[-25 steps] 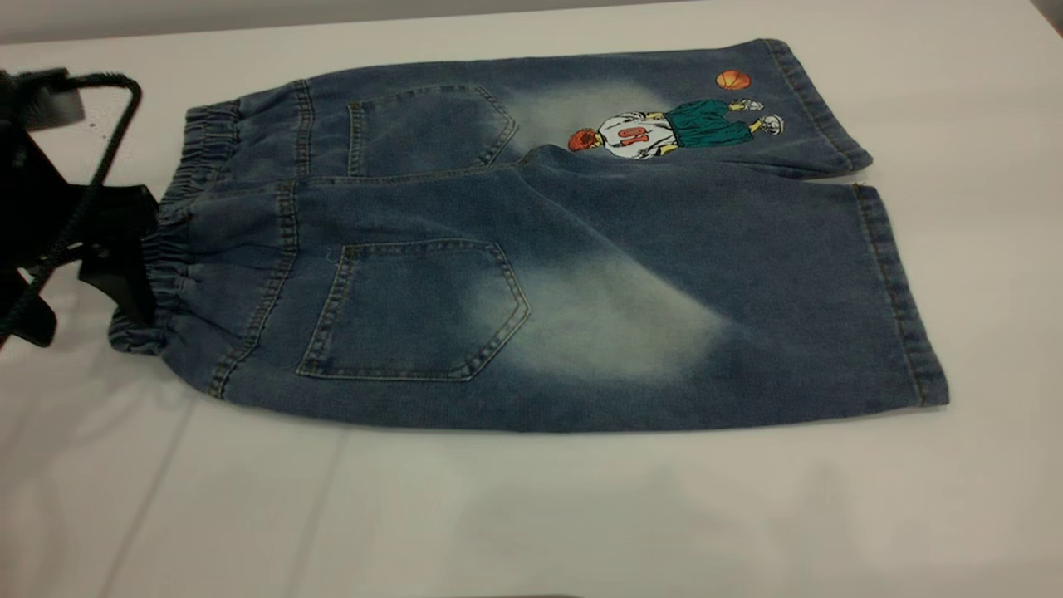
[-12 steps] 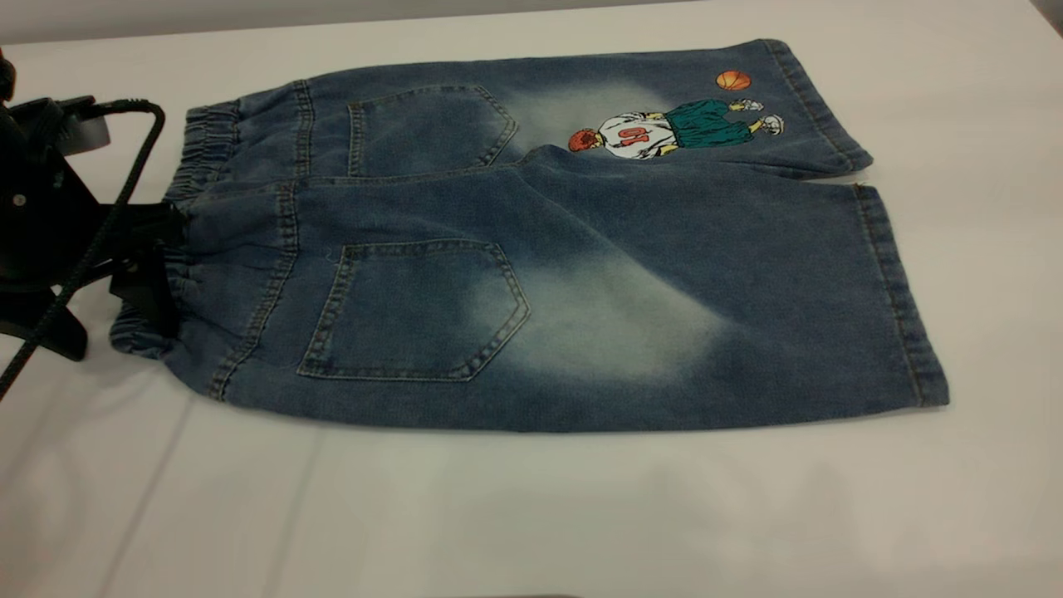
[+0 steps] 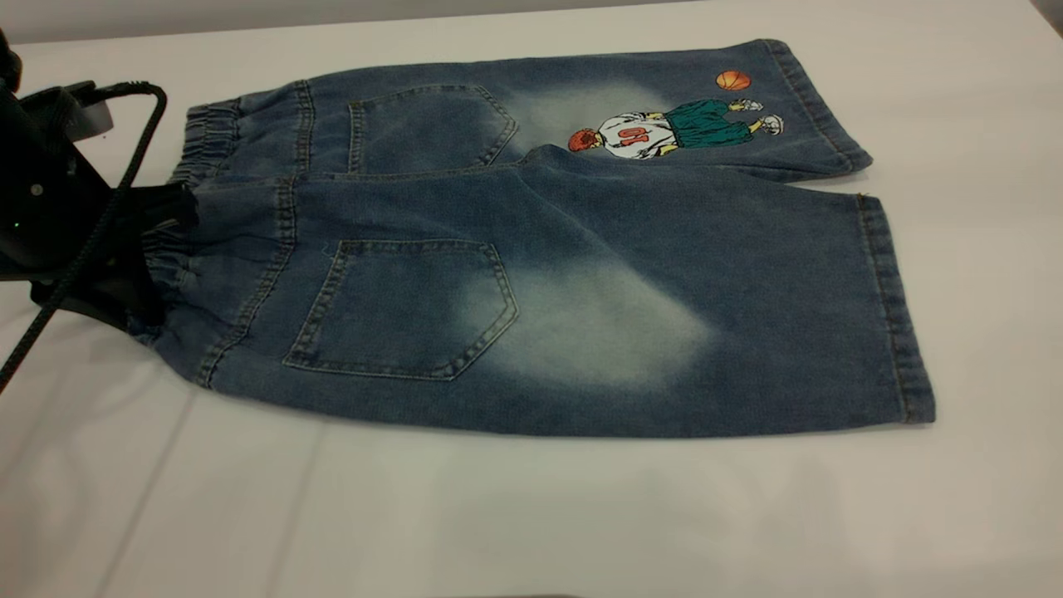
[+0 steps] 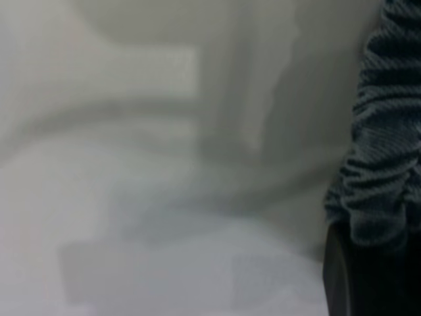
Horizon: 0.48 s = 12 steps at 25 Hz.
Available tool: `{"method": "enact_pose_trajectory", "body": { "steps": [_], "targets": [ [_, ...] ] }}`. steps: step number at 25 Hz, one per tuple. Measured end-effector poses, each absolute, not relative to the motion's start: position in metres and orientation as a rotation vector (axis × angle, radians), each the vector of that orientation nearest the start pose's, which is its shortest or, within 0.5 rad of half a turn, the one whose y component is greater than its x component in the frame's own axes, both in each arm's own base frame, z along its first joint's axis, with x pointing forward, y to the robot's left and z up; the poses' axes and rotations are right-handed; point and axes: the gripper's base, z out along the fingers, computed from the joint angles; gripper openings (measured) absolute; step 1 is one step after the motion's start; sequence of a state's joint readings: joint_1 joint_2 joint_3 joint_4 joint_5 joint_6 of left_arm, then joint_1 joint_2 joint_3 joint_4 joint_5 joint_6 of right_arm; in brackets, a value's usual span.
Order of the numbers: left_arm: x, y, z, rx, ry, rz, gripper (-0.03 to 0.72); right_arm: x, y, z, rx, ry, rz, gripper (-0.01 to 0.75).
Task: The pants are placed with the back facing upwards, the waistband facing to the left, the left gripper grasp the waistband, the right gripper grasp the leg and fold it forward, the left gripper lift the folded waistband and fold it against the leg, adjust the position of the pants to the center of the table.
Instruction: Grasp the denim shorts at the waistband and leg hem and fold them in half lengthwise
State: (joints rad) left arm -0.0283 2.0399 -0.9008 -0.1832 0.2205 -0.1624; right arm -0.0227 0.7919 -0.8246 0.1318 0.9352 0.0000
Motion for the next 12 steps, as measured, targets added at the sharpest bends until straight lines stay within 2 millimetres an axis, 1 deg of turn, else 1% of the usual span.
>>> {"method": "enact_pose_trajectory", "body": {
  "steps": [3, 5, 9, 12],
  "targets": [
    [0.34, -0.014, 0.07, -0.422, 2.827, -0.142, 0.068, 0.145, 0.013, 0.347, -0.038, 2.356, 0.215, 0.594],
    [0.348, -0.015, 0.078, -0.385, 2.844, -0.148, 0.068, 0.156, 0.02, 0.346, -0.134, 2.362, 0.282, 0.594],
    [0.36, -0.017, 0.095, -0.285, 2.89, -0.159, 0.068, 0.182, 0.03, 0.328, -0.319, 2.423, 0.394, 0.594],
    [0.365, -0.018, 0.105, -0.246, 2.923, -0.168, 0.068, 0.203, 0.039, 0.307, -0.446, 2.494, 0.452, 0.594]
  ]
}}
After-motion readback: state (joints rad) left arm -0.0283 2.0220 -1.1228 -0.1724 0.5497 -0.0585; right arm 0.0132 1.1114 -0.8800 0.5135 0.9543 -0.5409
